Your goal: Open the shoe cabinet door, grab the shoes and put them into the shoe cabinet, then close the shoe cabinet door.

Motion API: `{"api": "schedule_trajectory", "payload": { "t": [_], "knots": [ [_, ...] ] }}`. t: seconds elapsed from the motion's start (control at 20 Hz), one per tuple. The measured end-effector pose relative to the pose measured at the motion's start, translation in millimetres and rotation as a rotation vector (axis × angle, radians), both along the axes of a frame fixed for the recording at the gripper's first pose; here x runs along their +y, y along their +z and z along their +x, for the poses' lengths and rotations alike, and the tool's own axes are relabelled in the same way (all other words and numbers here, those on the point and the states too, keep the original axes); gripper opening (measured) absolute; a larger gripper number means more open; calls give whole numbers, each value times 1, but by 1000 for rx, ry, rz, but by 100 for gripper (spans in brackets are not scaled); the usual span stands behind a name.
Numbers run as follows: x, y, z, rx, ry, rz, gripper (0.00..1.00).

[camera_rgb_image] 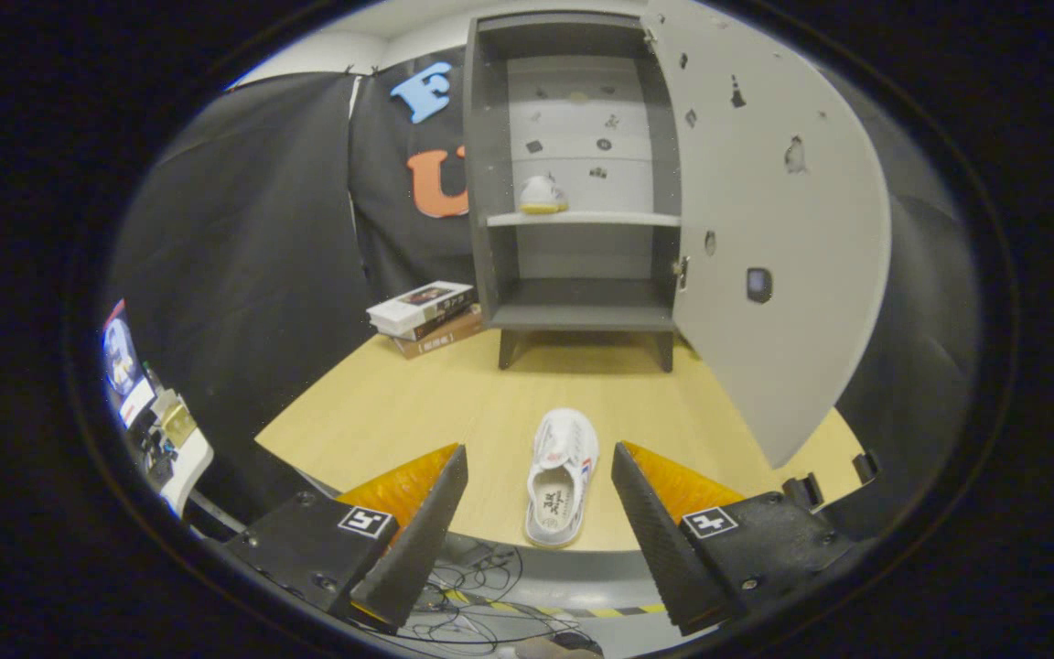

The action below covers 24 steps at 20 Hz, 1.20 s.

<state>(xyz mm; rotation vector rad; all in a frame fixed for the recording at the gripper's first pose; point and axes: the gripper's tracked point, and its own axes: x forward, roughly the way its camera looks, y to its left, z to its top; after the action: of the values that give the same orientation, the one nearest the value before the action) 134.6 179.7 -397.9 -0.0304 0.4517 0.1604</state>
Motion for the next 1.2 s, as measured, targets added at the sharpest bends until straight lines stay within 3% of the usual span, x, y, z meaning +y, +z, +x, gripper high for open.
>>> {"api": "schedule_trajectory", "payload": {
  "t": [0.25,0.55,0.85,1.1,1.2],
  "knots": [
    [22,-81,41,132,14,5,100],
    [21,-129,93,203,-34,-6,100],
    [18,-141,134,190,-34,-31,99],
    [19,-140,144,178,41,-49,98],
    [10,-141,146,177,32,-53,77]
  ]
}}
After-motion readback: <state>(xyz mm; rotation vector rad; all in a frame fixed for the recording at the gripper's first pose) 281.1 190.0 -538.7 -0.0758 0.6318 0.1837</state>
